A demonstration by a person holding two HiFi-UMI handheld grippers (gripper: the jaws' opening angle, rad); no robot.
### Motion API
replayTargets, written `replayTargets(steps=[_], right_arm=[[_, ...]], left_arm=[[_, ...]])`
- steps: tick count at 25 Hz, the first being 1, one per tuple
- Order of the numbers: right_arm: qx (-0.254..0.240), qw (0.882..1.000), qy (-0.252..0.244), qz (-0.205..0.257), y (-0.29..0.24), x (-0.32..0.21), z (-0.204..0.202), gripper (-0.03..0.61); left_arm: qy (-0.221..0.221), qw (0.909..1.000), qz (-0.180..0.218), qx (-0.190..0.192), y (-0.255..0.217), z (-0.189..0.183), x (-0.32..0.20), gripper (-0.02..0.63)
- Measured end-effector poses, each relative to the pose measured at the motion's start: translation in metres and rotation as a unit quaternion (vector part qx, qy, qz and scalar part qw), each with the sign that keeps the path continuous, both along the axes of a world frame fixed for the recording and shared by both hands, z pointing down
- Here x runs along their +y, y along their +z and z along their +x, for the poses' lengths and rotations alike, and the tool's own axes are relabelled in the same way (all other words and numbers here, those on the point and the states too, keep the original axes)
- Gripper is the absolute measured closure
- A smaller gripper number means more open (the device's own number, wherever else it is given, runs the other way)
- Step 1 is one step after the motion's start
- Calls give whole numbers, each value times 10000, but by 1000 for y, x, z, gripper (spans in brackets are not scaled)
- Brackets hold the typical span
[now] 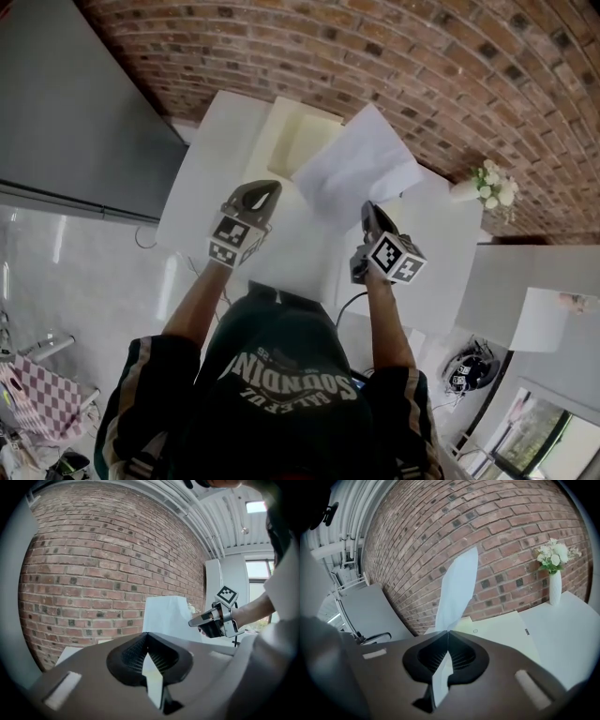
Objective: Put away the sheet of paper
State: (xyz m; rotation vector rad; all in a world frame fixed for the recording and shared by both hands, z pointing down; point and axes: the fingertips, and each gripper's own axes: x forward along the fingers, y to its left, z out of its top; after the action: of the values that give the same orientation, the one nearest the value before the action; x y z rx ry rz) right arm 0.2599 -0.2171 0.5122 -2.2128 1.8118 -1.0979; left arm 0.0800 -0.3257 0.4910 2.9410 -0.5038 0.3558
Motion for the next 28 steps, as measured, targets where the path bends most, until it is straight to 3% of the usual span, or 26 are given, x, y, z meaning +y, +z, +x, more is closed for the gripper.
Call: replayTargets(steps=[12, 17, 28], right_arm=[[-37, 9995, -250, -187, 26, -23, 53, 577], [-63, 9987, -365, -342, 46, -32, 75, 577], [-286, 9944, -550, -855, 102, -41, 106, 577]], left_arm=[[-228, 9993, -147, -243, 14, 31, -7, 604], [-373, 9977, -314, -472, 29, 34, -5, 604], [-862, 9941, -358, -545, 36, 28, -10, 604]])
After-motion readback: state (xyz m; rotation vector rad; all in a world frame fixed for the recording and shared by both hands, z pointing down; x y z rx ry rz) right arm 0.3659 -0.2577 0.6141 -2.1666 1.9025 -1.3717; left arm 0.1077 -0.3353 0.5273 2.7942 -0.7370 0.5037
